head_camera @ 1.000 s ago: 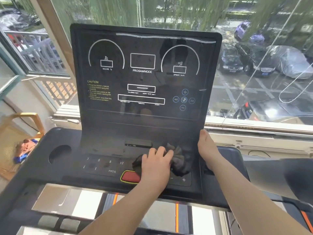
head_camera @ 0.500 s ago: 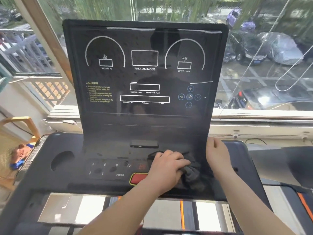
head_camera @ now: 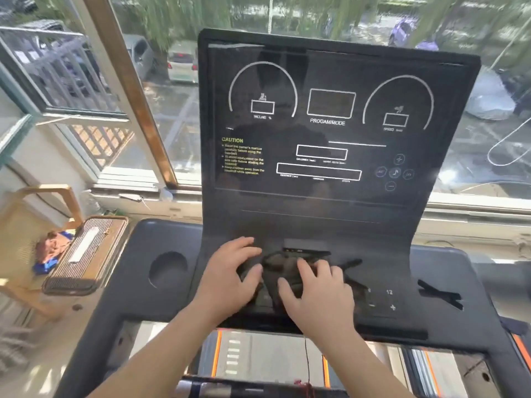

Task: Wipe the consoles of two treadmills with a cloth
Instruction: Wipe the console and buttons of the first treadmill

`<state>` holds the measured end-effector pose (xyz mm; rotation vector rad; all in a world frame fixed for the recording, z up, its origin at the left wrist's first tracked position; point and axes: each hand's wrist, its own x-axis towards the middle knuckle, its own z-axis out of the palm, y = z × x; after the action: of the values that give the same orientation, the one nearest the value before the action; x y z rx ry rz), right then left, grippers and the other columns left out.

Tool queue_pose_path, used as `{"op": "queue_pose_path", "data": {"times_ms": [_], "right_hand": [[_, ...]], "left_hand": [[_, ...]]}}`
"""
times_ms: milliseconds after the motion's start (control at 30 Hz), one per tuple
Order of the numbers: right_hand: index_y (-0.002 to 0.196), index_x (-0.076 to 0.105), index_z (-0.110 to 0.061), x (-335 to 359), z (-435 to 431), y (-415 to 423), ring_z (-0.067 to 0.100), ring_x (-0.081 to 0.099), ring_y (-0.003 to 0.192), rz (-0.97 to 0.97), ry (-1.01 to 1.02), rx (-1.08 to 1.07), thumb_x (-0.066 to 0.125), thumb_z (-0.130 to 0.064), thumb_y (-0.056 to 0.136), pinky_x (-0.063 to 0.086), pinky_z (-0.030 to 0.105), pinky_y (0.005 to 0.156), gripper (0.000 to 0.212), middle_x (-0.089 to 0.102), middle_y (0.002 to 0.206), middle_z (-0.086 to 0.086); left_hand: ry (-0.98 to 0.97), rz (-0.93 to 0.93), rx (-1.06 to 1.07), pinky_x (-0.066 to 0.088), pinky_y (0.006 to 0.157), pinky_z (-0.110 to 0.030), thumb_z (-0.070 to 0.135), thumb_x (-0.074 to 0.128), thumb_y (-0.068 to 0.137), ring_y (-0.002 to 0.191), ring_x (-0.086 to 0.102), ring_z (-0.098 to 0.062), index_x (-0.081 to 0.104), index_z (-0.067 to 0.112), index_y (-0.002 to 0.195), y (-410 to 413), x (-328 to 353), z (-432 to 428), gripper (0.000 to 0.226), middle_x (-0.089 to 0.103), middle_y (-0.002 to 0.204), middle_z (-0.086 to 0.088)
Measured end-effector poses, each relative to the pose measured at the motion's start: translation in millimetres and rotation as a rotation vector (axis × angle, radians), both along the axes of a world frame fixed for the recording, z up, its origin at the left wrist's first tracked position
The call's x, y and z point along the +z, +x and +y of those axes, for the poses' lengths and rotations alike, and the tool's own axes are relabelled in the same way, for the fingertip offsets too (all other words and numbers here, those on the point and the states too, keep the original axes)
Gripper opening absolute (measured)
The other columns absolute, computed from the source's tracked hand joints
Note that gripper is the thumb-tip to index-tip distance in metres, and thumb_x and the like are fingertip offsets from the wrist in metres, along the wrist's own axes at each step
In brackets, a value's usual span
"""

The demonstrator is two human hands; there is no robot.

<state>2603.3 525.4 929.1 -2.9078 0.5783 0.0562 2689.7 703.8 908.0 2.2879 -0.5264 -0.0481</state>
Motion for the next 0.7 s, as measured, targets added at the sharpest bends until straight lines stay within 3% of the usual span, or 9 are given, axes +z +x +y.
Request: {"op": "queue_pose_path", "data": {"times_ms": [67,133,200,367,500,600,700], "right_hand": [[0.154,0.040,-0.037,-4,12,4,0.029,0.043,0.136,0.117,-0.077,-0.001,0.028,-0.079,0.092,0.045,0.047,0.103,0.076,0.048,0.149,0.003],[0.149,0.049,-0.037,-6,21,12,0.030,0.045,0.132,0.066,-0.114,-0.032,0.037,-0.075,0.093,0.045,0.047,0.100,0.069,0.051,0.144,0.006],[0.142,0.057,-0.036,-11,32,20,0.029,0.046,0.125,0.030,-0.141,-0.055,0.044,-0.068,0.095,0.045,0.045,0.095,0.058,0.052,0.137,0.007],[0.128,0.068,-0.032,-22,82,43,0.030,0.049,0.109,-0.077,-0.117,-0.045,0.055,-0.060,0.093,0.047,0.044,0.086,0.047,0.053,0.118,0.006],[0.122,0.070,-0.027,-26,134,47,0.031,0.054,0.103,-0.122,-0.114,0.166,0.052,-0.062,0.089,0.050,0.046,0.081,0.052,0.058,0.112,0.008],[0.132,0.065,-0.023,-24,130,38,0.032,0.055,0.108,-0.124,-0.102,0.323,0.051,-0.067,0.083,0.053,0.047,0.083,0.068,0.057,0.119,0.009],[0.144,0.057,-0.031,-25,105,27,0.029,0.054,0.116,-0.113,-0.139,0.413,0.051,-0.072,0.085,0.055,0.042,0.087,0.072,0.054,0.127,0.007]], "left_hand": [[0.047,0.010,0.265,0.038,0.112,-0.030,0.022,0.065,0.096,0.129,0.050,-0.011,0.070,0.025,0.123,15,-15,48,0.028,0.061,0.133,0.011],[0.078,0.087,0.339,0.049,0.102,-0.040,0.018,0.056,0.099,0.116,0.057,-0.018,0.069,0.029,0.116,22,-32,79,0.024,0.064,0.120,0.008],[0.052,0.155,0.293,0.050,0.095,-0.036,0.016,0.054,0.102,0.112,0.056,-0.012,0.068,0.029,0.123,20,-43,94,0.029,0.058,0.119,0.012],[0.092,0.106,0.207,0.051,0.079,-0.028,0.022,0.052,0.105,0.106,0.051,-0.002,0.063,0.034,0.137,20,-48,106,0.036,0.050,0.122,0.022],[0.106,0.087,0.078,0.054,0.078,-0.028,0.019,0.054,0.101,0.104,0.054,0.000,0.062,0.040,0.135,25,-48,120,0.041,0.050,0.122,0.027],[0.114,0.124,0.013,0.056,0.082,-0.028,0.029,0.057,0.102,0.094,0.060,-0.002,0.066,0.042,0.129,40,-45,132,0.031,0.054,0.111,0.025],[0.198,0.050,-0.007,0.057,0.070,-0.031,0.037,0.055,0.102,0.079,0.059,-0.006,0.063,0.040,0.137,40,-49,138,0.036,0.058,0.096,0.017]]}}
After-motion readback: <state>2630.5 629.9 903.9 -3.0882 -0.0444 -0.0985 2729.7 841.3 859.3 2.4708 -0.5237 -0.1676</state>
